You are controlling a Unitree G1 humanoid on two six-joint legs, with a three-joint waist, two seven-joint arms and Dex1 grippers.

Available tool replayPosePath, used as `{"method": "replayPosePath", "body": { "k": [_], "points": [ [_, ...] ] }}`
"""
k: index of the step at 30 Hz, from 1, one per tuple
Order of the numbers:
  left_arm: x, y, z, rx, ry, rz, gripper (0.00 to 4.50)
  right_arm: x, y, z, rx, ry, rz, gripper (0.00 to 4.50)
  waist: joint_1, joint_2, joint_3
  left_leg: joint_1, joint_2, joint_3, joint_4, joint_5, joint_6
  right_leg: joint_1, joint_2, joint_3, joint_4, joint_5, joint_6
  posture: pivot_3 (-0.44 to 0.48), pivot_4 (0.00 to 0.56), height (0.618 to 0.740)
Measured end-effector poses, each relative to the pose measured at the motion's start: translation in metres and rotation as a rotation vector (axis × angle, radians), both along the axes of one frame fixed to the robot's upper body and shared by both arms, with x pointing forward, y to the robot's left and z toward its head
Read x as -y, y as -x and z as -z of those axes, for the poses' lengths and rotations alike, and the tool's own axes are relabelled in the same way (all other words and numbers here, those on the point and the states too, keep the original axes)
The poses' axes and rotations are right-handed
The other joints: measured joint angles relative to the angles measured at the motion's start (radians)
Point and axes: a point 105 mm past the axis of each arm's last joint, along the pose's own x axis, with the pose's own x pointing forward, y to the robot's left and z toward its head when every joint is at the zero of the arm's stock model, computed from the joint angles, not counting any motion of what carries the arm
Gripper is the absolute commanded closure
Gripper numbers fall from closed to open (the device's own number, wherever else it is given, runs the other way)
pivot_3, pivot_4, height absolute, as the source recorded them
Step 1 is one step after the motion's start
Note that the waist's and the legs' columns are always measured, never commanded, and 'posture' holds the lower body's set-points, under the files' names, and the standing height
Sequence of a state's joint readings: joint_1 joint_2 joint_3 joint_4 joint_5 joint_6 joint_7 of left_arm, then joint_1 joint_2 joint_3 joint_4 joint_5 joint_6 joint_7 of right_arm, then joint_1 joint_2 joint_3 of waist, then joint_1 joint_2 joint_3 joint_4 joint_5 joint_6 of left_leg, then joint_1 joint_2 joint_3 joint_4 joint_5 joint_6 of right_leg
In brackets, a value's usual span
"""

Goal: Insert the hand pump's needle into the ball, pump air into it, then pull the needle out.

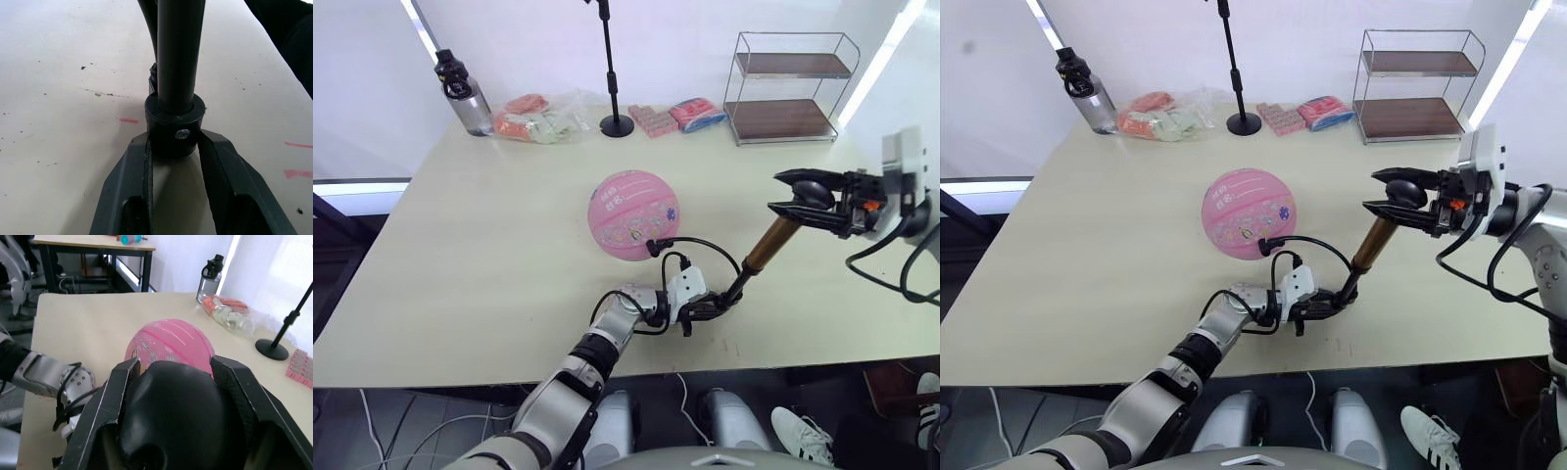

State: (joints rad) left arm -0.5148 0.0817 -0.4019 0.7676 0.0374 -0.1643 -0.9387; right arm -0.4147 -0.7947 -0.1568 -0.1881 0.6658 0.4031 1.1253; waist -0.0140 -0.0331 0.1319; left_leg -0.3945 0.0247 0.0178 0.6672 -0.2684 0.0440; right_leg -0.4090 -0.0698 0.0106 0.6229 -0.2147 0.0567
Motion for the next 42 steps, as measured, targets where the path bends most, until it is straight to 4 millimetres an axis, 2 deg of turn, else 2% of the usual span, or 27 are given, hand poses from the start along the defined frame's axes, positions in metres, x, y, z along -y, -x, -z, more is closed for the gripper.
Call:
{"method": "replayPosePath", "body": {
  "k": [2,3,5,13,18,25,28,33,37,42],
  "points": [
    [-0.001,0.0,0.001,-0.001,-0.003,-0.002,3.57,-0.003,0.0,0.014,-0.002,0.002,0.002,2.74,0.0,-0.002,-0.002,0.001,0.001,0.0,0.0,0.0,0.0,0.0,0.001,0.0,0.0,0.0,0.0,0.0,0.15,0.74],
    [-0.001,0.0,0.001,-0.001,-0.005,-0.002,3.57,-0.006,-0.001,0.029,-0.007,0.001,0.009,2.74,-0.001,-0.002,-0.003,0.002,0.001,0.0,0.0,0.0,0.0,0.0,0.001,0.0,0.0,0.0,0.0,0.0,0.15,0.74],
    [-0.001,0.0,0.001,-0.001,-0.005,-0.001,3.57,-0.007,-0.002,0.035,-0.009,0.007,0.012,2.74,0.0,-0.002,-0.003,0.002,0.001,0.0,0.0,0.0,0.0,0.0,0.001,0.0,0.0,0.0,0.0,0.0,0.15,0.74],
    [-0.002,0.0,0.003,-0.002,-0.014,-0.004,3.57,-0.022,-0.002,0.09,-0.03,0.009,0.04,2.74,-0.001,-0.003,-0.004,0.008,0.003,0.001,-0.001,0.0,0.0,0.005,0.003,0.001,0.0,-0.002,0.002,0.0,0.15,0.74],
    [-0.002,0.0,0.003,-0.002,-0.015,-0.004,3.57,-0.026,-0.001,0.094,-0.011,0.023,0.025,2.74,-0.001,-0.002,-0.004,0.01,0.003,0.001,-0.002,0.0,0.0,0.006,0.003,0.001,0.0,-0.002,0.002,0.0,0.15,0.74],
    [0.0,-0.001,0.001,0.001,-0.008,0.001,3.57,-0.023,-0.006,0.08,-0.038,0.076,0.008,2.74,0.001,0.002,-0.001,0.007,0.001,0.001,-0.002,0.0,0.0,0.004,0.0,0.001,0.0,0.0,-0.001,0.0,0.15,0.74],
    [0.002,0.0,-0.001,-0.001,0.001,0.007,3.57,-0.023,-0.008,0.069,-0.069,0.082,-0.003,2.74,0.003,0.005,0.002,0.002,0.0,0.001,-0.001,0.0,0.0,0.001,-0.001,0.001,0.0,0.0,-0.001,0.0,0.15,0.74],
    [0.003,0.0,-0.003,-0.001,0.008,0.017,3.57,-0.018,-0.007,0.02,-0.044,0.073,-0.034,2.74,0.006,0.007,0.003,-0.003,-0.001,0.0,-0.001,0.0,0.0,-0.002,-0.001,0.0,0.0,0.0,-0.001,0.0,0.15,0.74],
    [0.003,0.0,-0.003,0.0,0.008,0.014,3.57,-0.017,-0.006,0.001,-0.041,0.06,-0.044,2.74,0.004,0.008,0.005,-0.003,-0.001,0.0,-0.001,0.0,0.0,-0.002,-0.001,0.0,0.0,0.0,-0.001,0.0,0.15,0.74],
    [0.003,-0.001,-0.004,0.001,0.01,0.014,3.57,-0.015,-0.004,-0.042,0.019,0.052,-0.059,2.74,0.004,0.01,0.007,-0.003,-0.001,-0.001,0.0,0.0,0.0,-0.002,-0.001,-0.001,0.0,0.0,-0.001,0.0,0.15,0.74]
  ]
}}
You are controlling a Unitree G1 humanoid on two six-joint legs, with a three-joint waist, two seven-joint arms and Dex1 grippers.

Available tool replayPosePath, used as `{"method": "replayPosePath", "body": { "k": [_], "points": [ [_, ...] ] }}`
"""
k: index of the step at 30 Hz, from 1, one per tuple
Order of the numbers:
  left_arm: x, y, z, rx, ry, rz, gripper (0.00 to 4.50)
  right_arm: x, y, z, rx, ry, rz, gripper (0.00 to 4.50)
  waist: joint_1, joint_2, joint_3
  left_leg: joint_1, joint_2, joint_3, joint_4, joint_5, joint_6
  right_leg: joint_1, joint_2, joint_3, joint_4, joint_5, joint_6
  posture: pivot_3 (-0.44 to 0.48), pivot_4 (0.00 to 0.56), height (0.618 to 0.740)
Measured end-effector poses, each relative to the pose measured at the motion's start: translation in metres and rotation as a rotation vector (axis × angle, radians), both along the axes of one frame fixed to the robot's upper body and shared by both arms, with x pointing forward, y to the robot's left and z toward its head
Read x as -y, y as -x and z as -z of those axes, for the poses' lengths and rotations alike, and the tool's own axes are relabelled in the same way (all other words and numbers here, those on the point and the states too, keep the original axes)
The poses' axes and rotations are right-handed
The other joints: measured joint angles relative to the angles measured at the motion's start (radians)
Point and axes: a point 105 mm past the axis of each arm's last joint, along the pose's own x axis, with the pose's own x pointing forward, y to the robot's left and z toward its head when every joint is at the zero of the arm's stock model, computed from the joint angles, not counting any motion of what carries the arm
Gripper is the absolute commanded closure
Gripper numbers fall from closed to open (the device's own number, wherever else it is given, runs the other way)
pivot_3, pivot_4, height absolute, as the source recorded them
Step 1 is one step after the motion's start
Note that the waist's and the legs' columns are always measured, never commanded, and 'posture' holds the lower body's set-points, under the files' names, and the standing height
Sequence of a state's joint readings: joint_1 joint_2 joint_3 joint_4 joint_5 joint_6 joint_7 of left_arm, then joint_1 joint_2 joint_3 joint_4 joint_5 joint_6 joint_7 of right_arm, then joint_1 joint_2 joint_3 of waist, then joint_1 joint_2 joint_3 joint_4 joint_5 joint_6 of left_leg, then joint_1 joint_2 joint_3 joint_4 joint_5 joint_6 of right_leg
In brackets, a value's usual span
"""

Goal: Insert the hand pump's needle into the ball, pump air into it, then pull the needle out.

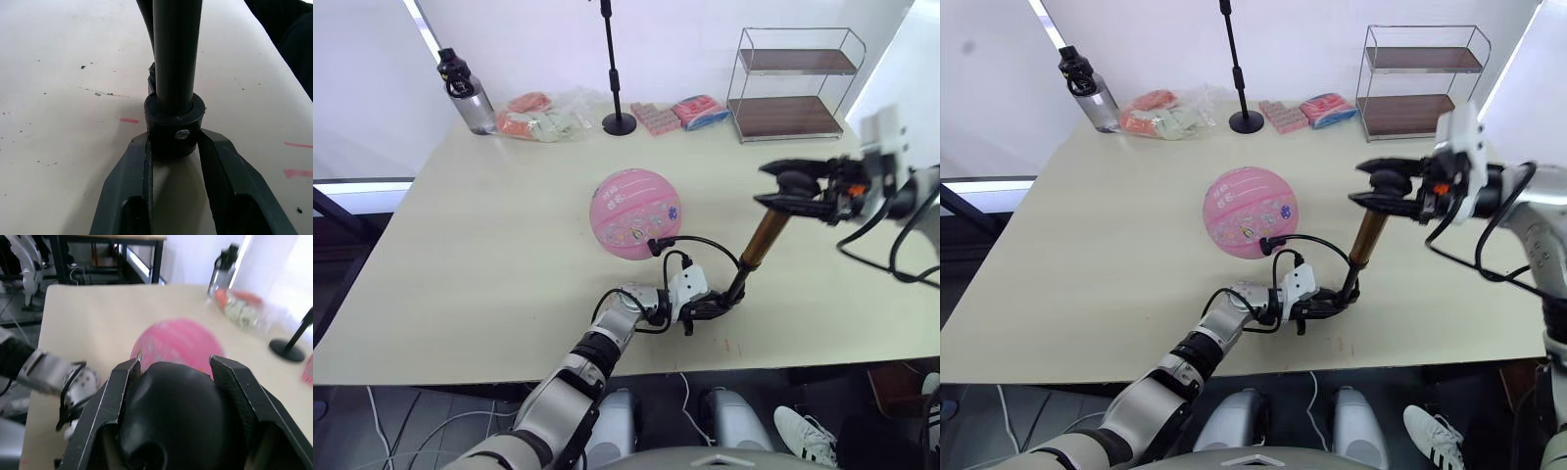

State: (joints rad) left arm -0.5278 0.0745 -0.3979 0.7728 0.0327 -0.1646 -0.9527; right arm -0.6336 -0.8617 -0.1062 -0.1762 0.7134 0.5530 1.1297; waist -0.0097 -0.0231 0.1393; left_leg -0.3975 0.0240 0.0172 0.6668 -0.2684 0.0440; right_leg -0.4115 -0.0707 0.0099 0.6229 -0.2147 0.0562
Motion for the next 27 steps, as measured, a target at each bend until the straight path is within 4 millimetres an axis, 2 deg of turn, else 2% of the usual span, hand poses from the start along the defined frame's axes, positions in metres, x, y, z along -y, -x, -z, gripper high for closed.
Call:
{"method": "replayPosePath", "body": {
  "k": [1,5,14,18,21,25,27],
  "points": [
    [0.0,0.0,0.0,0.0,0.001,-0.001,3.57,0.001,0.0,-0.008,0.012,-0.013,-0.001,2.74,0.0,0.0,0.0,0.0,0.0,0.0,0.0,0.0,0.0,0.0,0.0,0.0,0.0,0.0,0.0,0.0,0.15,0.74],
    [0.001,-0.002,-0.003,0.007,0.003,0.002,3.57,0.002,-0.003,-0.013,-0.028,-0.03,0.01,2.74,-0.001,0.001,0.006,-0.002,0.0,0.001,0.001,0.0,0.0,-0.001,-0.001,0.001,0.0,0.0,0.0,0.0,0.15,0.74],
    [0.001,-0.003,-0.004,0.012,0.003,0.002,3.57,0.002,-0.005,-0.012,-0.042,-0.081,0.024,2.74,0.0,0.003,0.009,-0.002,0.0,0.001,0.001,0.0,0.0,-0.001,-0.001,0.001,0.0,0.0,0.0,0.0,0.15,0.74],
    [-0.001,-0.003,-0.003,0.01,-0.003,-0.001,3.57,0.005,-0.004,-0.002,-0.028,-0.14,0.036,2.74,-0.002,0.002,0.007,0.0,0.0,0.001,0.0,0.0,0.0,0.0,0.0,0.001,0.0,0.0,0.0,0.0,0.15,0.74],
    [-0.003,-0.004,-0.001,0.007,-0.014,-0.004,3.57,0.002,-0.001,0.024,-0.048,-0.163,0.045,2.74,-0.004,-0.004,0.001,0.001,0.001,0.0,0.0,0.0,0.0,0.001,0.002,0.0,0.0,0.0,0.0,0.0,0.15,0.74],
    [-0.005,-0.004,0.001,0.004,-0.021,-0.007,3.57,-0.001,0.0,0.037,-0.061,-0.192,0.057,2.74,-0.006,-0.006,-0.004,0.002,0.002,0.0,0.0,0.0,0.0,0.001,0.004,0.0,0.001,0.0,0.0,0.0,0.15,0.74],
    [-0.005,-0.003,0.003,-0.002,-0.027,-0.006,3.57,-0.002,0.001,0.052,-0.076,-0.195,0.068,2.74,-0.005,-0.008,-0.011,0.003,0.003,0.0,-0.001,0.0,0.0,0.001,0.004,0.0,0.001,0.0,0.0,0.0,0.15,0.74]
  ]
}}
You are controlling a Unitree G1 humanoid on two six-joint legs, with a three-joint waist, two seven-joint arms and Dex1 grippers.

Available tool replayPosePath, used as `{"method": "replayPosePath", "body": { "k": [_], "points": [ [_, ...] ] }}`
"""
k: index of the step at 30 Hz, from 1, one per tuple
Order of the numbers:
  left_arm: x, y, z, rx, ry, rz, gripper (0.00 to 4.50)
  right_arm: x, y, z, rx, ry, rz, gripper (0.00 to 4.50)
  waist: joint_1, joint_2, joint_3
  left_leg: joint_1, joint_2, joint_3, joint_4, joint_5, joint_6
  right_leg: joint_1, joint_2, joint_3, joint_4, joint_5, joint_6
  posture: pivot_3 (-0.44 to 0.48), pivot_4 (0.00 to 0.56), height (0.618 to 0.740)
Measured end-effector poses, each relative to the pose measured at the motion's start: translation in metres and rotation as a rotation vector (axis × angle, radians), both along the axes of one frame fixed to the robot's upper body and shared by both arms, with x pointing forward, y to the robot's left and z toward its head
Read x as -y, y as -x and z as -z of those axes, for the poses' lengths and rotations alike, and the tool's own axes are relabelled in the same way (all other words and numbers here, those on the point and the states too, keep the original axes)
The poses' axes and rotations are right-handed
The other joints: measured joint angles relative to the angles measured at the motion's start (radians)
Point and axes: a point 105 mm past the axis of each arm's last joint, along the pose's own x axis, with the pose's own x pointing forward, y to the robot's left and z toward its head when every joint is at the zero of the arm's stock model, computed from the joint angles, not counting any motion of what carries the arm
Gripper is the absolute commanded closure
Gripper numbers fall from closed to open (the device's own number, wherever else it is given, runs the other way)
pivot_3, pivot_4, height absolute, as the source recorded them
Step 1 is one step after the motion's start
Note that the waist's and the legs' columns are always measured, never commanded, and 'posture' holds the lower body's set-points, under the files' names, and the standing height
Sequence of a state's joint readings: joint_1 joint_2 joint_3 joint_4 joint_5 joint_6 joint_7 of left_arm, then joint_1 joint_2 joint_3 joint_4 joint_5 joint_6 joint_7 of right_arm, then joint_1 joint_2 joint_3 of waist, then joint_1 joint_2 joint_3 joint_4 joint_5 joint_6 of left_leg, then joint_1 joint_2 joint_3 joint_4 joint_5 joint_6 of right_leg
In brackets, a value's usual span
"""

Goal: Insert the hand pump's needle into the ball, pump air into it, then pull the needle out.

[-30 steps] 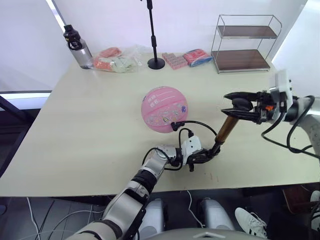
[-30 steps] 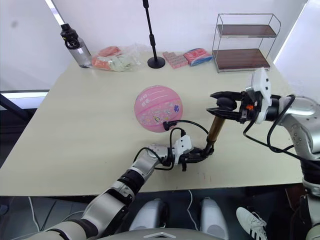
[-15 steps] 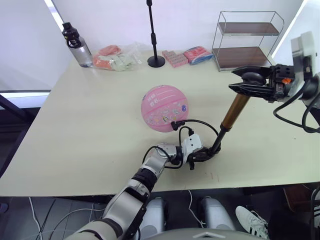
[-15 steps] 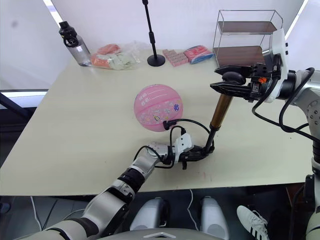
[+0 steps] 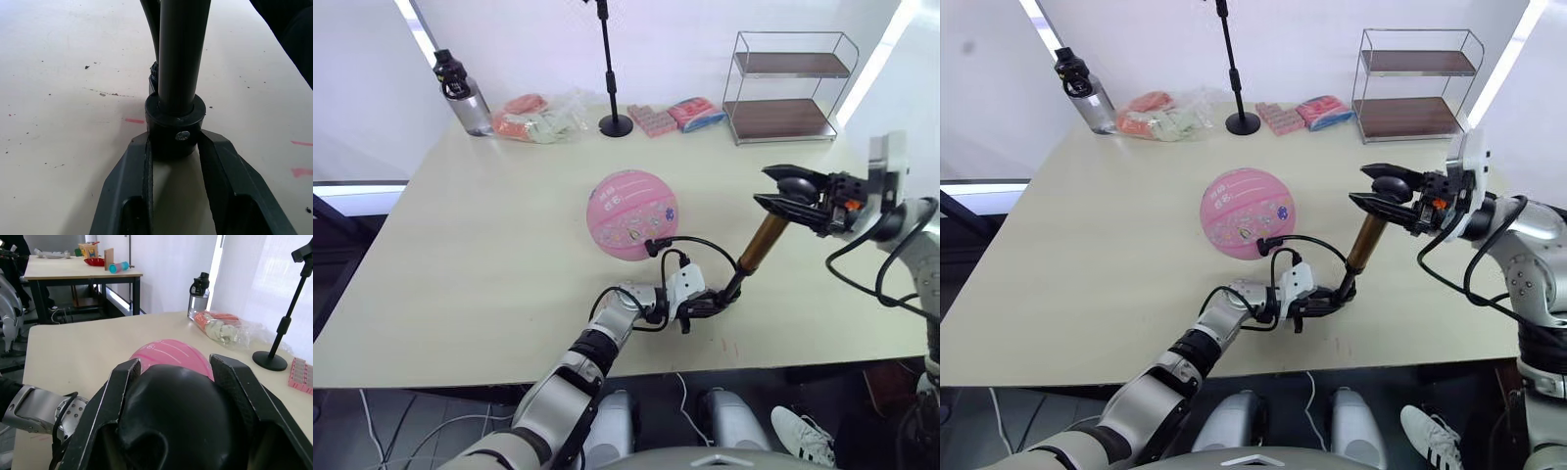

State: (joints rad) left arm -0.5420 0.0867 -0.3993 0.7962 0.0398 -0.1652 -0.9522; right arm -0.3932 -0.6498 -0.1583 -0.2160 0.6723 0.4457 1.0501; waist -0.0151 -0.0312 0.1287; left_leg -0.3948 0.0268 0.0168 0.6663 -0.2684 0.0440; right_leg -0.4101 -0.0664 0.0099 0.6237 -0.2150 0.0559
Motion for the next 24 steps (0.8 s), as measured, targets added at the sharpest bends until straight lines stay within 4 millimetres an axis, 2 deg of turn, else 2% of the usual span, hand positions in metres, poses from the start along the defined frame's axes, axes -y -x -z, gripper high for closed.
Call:
{"method": "replayPosePath", "body": {
  "k": [16,21,24],
  "points": [
    [-0.001,0.002,0.004,-0.012,-0.009,-0.005,3.57,0.0,-0.002,0.091,-0.125,0.053,0.083,2.74,0.002,-0.007,-0.013,0.004,0.001,0.0,-0.002,0.0,0.0,0.001,0.0,-0.001,0.0,-0.001,-0.002,0.0,0.15,0.74],
    [0.0,0.002,0.004,-0.012,-0.007,-0.004,3.57,-0.002,-0.004,0.088,-0.117,0.051,0.072,2.74,0.003,-0.006,-0.013,0.003,0.001,0.0,-0.002,0.0,0.0,0.001,-0.001,-0.001,0.0,-0.001,-0.002,0.0,0.15,0.74],
    [0.0,0.001,0.003,-0.012,-0.004,-0.003,3.57,-0.003,-0.009,0.078,-0.112,0.068,0.063,2.74,0.002,-0.003,-0.01,0.002,0.001,0.0,-0.002,0.0,0.0,0.001,-0.002,-0.001,0.0,-0.001,-0.002,0.0,0.15,0.74]
  ]
}}
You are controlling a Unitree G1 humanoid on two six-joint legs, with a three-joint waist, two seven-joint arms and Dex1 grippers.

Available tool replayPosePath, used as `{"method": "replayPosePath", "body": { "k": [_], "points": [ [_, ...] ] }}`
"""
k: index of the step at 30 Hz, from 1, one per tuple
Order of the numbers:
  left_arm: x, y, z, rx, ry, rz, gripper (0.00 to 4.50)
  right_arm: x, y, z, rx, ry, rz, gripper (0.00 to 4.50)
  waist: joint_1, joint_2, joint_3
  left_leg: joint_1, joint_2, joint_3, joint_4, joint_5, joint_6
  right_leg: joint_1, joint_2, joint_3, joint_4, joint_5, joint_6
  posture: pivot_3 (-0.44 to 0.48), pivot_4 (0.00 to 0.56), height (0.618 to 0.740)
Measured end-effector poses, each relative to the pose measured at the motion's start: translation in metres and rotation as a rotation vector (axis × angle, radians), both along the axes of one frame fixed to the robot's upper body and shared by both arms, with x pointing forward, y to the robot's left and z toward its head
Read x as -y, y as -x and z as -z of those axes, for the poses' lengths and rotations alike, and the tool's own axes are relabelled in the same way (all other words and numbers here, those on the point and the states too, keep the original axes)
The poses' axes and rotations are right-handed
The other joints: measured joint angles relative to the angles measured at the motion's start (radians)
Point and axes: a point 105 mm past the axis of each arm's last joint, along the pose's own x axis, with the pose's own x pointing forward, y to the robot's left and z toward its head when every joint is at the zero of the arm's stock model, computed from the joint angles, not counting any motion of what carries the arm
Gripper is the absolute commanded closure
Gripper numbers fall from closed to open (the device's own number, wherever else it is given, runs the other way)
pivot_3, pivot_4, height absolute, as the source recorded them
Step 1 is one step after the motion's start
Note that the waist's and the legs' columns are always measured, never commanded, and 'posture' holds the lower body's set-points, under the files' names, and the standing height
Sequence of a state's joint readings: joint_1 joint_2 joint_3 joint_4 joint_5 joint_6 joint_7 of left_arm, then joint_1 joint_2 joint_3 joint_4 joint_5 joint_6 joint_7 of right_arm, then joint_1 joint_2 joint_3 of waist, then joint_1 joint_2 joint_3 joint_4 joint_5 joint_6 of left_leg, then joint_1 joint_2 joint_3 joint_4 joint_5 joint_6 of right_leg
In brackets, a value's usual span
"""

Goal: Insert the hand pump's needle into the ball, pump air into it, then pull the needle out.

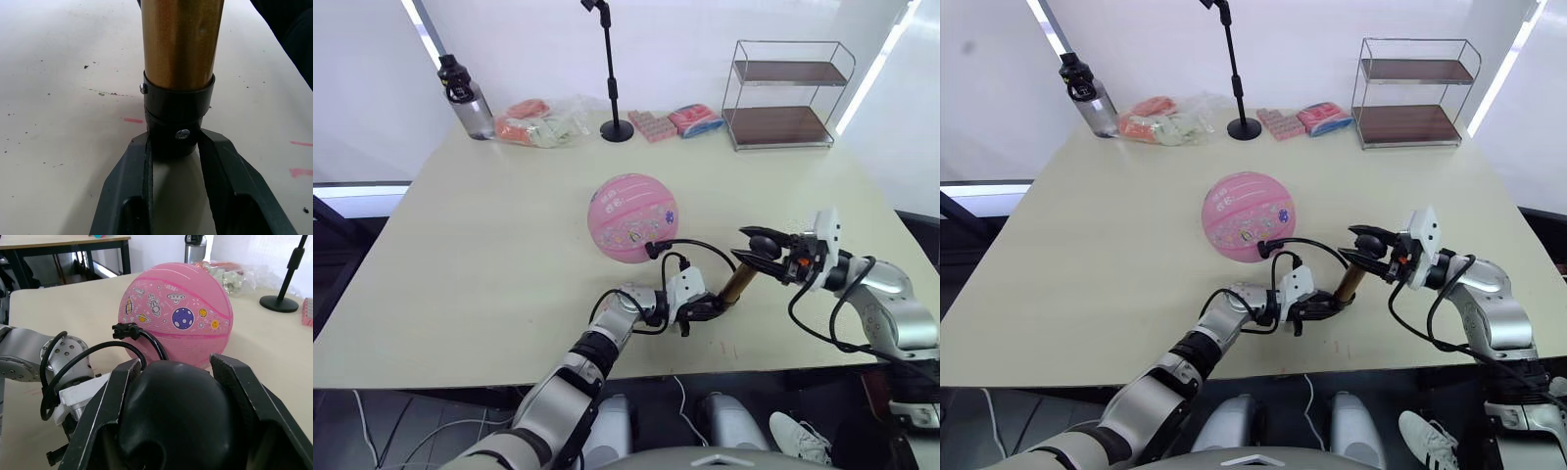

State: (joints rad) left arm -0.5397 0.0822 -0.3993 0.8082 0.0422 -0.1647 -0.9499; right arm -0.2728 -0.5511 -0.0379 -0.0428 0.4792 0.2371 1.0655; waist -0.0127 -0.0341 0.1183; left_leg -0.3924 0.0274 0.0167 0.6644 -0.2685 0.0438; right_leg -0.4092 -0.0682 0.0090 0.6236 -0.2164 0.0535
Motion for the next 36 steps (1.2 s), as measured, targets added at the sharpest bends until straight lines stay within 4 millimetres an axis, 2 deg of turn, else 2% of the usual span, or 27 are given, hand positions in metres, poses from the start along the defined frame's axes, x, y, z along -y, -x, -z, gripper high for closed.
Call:
{"method": "replayPosePath", "body": {
  "k": [5,7,9,10,11,19,22,28,36],
  "points": [
    [0.004,0.0,-0.004,0.0,0.017,0.012,3.57,0.0,-0.006,-0.015,-0.017,0.048,-0.026,2.74,0.005,0.008,0.009,-0.004,-0.002,0.0,0.001,0.0,0.0,-0.002,-0.001,0.0,0.0,0.0,0.0,0.0,0.15,0.74],
    [0.005,-0.001,-0.006,0.004,0.022,0.013,3.57,0.002,-0.008,-0.033,0.007,0.073,-0.047,2.74,0.004,0.013,0.014,-0.005,-0.004,0.001,0.001,0.0,0.0,-0.003,-0.002,0.001,0.0,0.001,0.001,0.0,0.15,0.74],
    [0.005,-0.001,-0.006,0.005,0.023,0.012,3.57,0.001,-0.006,-0.064,0.07,0.083,-0.087,2.75,0.003,0.013,0.015,-0.005,-0.004,0.001,0.001,0.0,0.0,-0.003,-0.002,0.001,0.0,0.001,0.001,0.0,0.15,0.74],
    [0.005,-0.001,-0.006,0.005,0.023,0.011,3.57,0.001,-0.006,-0.066,0.074,0.084,-0.089,2.75,0.004,0.013,0.016,-0.005,-0.004,0.0,0.002,0.0,0.0,-0.002,-0.002,0.0,0.0,0.001,0.001,0.0,0.15,0.74],
    [0.004,-0.001,-0.006,0.005,0.023,0.009,3.57,0.001,-0.003,-0.081,0.104,0.08,-0.109,2.75,0.004,0.011,0.017,-0.005,-0.004,-0.002,0.002,0.0,0.0,-0.002,-0.001,-0.002,0.0,0.0,0.001,0.0,0.15,0.74],
    [0.004,-0.002,-0.006,0.007,0.024,0.009,3.57,0.009,0.002,-0.132,0.159,0.054,-0.122,2.75,0.002,0.011,0.019,-0.005,-0.004,-0.001,0.002,0.0,0.0,-0.002,-0.002,-0.001,0.0,0.0,0.001,0.0,0.15,0.74],
    [0.005,-0.002,-0.007,0.012,0.027,0.01,3.57,0.011,0.004,-0.14,0.134,0.067,-0.121,2.75,0.003,0.012,0.021,-0.006,-0.004,-0.001,0.002,0.0,0.0,-0.002,-0.003,-0.001,0.0,0.001,0.001,0.0,0.15,0.74],
    [0.006,-0.001,-0.008,0.022,0.032,0.017,3.57,0.011,0.005,-0.143,0.12,0.071,-0.121,2.75,0.005,0.014,0.025,-0.007,-0.004,-0.001,0.002,0.0,0.0,-0.003,-0.003,-0.001,0.0,0.001,0.001,0.0,0.15,0.74],
    [0.005,-0.001,-0.008,0.023,0.028,0.015,3.57,0.01,0.011,-0.133,0.173,0.109,-0.124,2.75,0.004,0.012,0.025,-0.006,-0.004,-0.001,0.002,0.0,0.0,-0.002,-0.002,-0.001,0.0,0.0,0.001,0.0,0.15,0.74]
  ]
}}
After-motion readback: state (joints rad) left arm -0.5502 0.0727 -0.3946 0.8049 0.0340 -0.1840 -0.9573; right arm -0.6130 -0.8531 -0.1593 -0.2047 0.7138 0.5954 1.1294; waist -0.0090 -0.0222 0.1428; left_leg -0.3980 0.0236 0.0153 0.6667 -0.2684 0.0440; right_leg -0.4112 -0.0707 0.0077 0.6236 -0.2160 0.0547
